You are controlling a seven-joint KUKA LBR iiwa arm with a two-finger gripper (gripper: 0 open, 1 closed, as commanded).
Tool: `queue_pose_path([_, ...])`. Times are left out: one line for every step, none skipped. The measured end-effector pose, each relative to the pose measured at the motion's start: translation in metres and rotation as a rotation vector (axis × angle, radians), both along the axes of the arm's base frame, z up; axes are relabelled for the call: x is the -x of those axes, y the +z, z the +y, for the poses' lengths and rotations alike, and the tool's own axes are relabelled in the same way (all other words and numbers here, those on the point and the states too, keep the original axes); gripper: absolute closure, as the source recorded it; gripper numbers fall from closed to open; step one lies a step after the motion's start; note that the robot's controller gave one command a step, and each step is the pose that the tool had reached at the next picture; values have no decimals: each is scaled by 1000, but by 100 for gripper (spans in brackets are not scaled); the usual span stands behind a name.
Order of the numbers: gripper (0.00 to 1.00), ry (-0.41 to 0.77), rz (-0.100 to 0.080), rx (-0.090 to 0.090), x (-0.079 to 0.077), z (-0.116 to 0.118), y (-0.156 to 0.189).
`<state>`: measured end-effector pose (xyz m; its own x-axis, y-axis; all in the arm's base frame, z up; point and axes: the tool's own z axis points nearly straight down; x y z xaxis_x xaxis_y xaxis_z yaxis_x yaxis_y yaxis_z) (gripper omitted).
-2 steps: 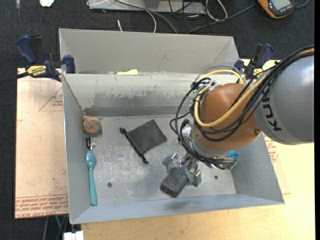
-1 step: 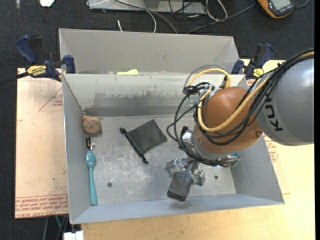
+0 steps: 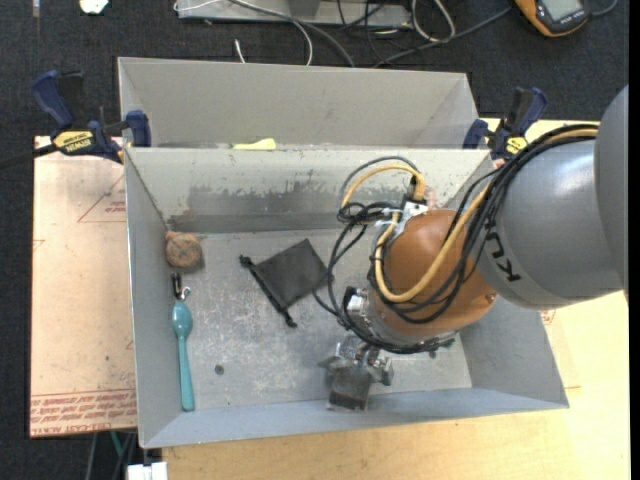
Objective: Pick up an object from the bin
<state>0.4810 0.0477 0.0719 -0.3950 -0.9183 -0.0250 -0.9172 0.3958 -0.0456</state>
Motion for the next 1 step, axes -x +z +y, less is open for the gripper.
queue_pose_path([100, 5, 8, 0, -2, 1, 56])
